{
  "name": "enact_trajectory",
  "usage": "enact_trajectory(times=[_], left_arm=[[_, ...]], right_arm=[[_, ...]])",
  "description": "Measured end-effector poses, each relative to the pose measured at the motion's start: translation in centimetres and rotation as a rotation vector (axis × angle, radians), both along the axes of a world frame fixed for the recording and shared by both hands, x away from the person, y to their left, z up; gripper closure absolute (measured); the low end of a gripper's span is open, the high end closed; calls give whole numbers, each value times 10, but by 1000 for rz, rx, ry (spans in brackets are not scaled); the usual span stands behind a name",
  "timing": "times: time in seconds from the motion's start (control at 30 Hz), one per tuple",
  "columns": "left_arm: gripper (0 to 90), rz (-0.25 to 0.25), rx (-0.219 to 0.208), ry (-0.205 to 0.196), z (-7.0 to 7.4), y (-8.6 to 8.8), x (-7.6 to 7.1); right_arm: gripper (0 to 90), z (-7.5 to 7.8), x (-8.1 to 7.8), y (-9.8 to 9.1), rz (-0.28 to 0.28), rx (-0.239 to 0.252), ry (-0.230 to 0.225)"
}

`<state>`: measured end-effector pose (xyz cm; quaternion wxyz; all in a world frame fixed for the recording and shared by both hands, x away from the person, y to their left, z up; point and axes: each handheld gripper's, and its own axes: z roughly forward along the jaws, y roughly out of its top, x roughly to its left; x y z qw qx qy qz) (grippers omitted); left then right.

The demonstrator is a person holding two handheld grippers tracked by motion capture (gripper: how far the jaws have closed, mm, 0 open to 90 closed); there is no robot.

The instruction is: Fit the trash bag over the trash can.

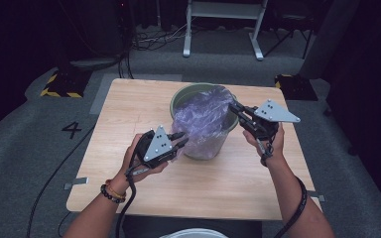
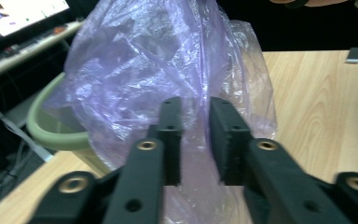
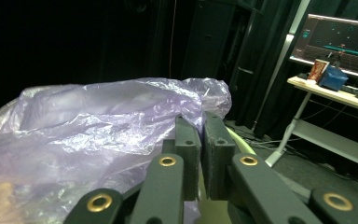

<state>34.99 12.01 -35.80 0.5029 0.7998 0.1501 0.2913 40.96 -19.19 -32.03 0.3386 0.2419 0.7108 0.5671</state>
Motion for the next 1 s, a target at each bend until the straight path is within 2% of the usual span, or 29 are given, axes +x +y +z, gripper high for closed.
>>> enact_trajectory(times=[0.13,0.23,0.3,0.4,0.47,0.57,0.67,0.77,0.87,1.0], left_arm=[[896,-14,7,-13,0,1,0],[899,-8,3,-6,1,2,2],[899,-11,-13,10,1,2,5],[900,-7,-24,18,0,3,8],[900,-7,-30,18,-1,4,9],[900,-8,-36,15,0,4,9],[900,-8,-45,21,0,4,10],[900,-5,-44,26,0,4,12],[900,1,-58,37,-1,3,14],[900,5,-43,32,-1,3,14]], right_arm=[[822,1,-1,1,15,15,-4],[678,0,-4,3,35,23,-5],[593,-1,-7,4,38,20,-4],[520,-3,-14,4,85,-2,-6],[474,-4,-18,4,89,-16,-2],[427,-8,-26,2,102,-44,4],[377,-13,-39,1,129,-87,-16],[362,-20,-50,0,148,-130,-32],[362,-23,-57,-1,158,-139,-24],[361,-23,-60,-7,152,-144,-29]])
